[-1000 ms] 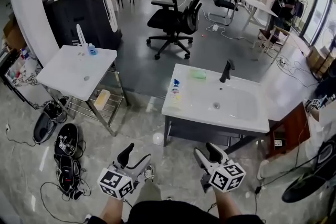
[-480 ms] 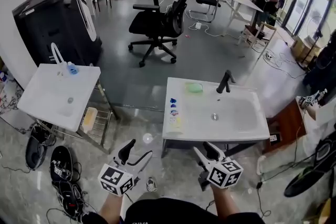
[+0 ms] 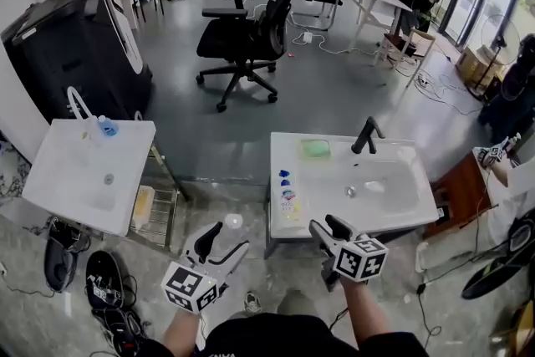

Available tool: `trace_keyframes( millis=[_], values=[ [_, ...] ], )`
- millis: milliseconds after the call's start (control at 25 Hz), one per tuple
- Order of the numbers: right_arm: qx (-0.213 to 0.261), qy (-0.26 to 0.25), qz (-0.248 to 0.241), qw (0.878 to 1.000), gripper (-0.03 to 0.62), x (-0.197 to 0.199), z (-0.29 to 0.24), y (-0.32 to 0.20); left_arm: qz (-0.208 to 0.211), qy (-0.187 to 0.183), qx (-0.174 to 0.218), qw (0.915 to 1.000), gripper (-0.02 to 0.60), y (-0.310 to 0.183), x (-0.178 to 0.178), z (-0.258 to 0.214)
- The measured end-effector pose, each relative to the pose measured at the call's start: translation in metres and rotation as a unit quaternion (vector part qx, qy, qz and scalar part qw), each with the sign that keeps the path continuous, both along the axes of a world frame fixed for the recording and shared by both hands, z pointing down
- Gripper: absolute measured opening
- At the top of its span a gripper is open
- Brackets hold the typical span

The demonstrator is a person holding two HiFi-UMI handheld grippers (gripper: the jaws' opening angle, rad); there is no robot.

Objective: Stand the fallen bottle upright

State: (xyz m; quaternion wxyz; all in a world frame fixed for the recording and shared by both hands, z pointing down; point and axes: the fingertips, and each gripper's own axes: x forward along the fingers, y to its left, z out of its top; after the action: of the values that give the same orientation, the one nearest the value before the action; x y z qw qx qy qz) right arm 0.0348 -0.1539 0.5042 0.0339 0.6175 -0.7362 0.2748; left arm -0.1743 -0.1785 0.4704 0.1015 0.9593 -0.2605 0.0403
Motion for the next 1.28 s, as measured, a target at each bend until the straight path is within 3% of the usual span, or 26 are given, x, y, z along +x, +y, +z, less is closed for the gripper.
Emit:
trace_keyframes(
  millis=[320,640,1040,1280],
  values=[
    [-0.059,-0.011,-0.031,0.998,0.192,0.018,0.030,-0.071,-0.012,-0.010,-0.001,0.9999,0.305,-0.022,0.006,0.005],
    [-0.136,-0.006,-0.081,0.987,0.201,0.024,0.064,-0.134,-0.046,-0.013,-0.008,0.9988,0.305,-0.037,0.022,0.006],
    [-0.260,-0.079,-0.129,0.954,0.243,0.017,0.109,-0.183,-0.095,-0.007,-0.019,0.9953,0.305,-0.040,0.042,0.007],
    [-0.316,-0.076,-0.138,0.936,0.250,0.013,0.140,-0.201,-0.131,-0.006,-0.023,0.9910,0.305,-0.037,0.041,0.012]
  ],
)
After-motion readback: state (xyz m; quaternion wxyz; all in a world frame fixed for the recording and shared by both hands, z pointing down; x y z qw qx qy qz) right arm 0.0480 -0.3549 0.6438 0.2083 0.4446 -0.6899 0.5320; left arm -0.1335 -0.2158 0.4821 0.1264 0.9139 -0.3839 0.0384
